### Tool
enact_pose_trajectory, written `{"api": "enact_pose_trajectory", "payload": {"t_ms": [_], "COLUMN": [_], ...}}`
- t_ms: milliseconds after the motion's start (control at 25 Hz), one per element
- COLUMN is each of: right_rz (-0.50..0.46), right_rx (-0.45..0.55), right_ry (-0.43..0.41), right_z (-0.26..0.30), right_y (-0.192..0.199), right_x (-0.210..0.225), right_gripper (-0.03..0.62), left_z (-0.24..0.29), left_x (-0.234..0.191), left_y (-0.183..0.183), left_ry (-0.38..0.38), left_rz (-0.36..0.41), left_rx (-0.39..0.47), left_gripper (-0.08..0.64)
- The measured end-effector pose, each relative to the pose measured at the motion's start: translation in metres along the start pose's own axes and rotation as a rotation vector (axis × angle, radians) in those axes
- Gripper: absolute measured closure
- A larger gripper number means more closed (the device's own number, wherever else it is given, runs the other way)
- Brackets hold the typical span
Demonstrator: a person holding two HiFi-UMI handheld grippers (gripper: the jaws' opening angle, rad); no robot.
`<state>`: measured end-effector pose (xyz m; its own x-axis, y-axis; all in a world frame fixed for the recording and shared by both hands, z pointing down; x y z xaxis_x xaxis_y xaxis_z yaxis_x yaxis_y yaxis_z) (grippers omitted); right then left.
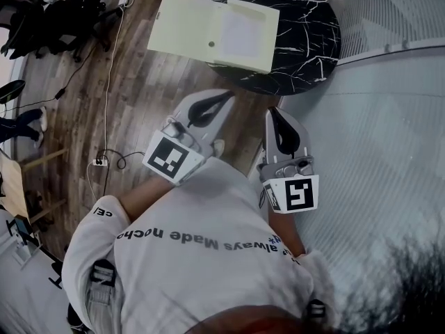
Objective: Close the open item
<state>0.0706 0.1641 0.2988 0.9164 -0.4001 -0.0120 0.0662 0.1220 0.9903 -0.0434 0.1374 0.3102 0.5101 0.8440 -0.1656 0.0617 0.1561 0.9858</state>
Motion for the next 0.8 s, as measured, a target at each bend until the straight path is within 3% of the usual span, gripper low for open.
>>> {"api": "enact_pose_trajectory", "payload": {"t_ms": [480, 800], "right_rz": [-0.038, -0.031], "right_rx": [-0.013, -0.004], "right_ry": [-0.040, -0.020], "right_z": [0.178, 0.224], "right_y": [-0.028, -0.029], "right_x": [0.024, 0.049], "right_gripper": [0.591, 0.591], "left_z": [0.048, 0.076], "left_x": [-0.168, -0.212], "left_y": [-0.033, -0.032], "left_ry": [-0.018, -0.021], "left_rz": [-0.025, -0.016], "left_rx": [0.038, 0.009], "left_gripper": [0.557, 0.557]}}
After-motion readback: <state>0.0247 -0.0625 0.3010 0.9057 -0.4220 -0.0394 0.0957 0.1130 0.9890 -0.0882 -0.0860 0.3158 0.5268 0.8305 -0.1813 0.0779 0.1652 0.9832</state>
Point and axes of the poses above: the fingertips, and each gripper's own axes: z forward along the fingers, x to its right, y out of its underside, the point moved 4 cm from there along -z, backward along the fingers, and after that the axes turned 10 degrees about y, right-handed, at the moved point
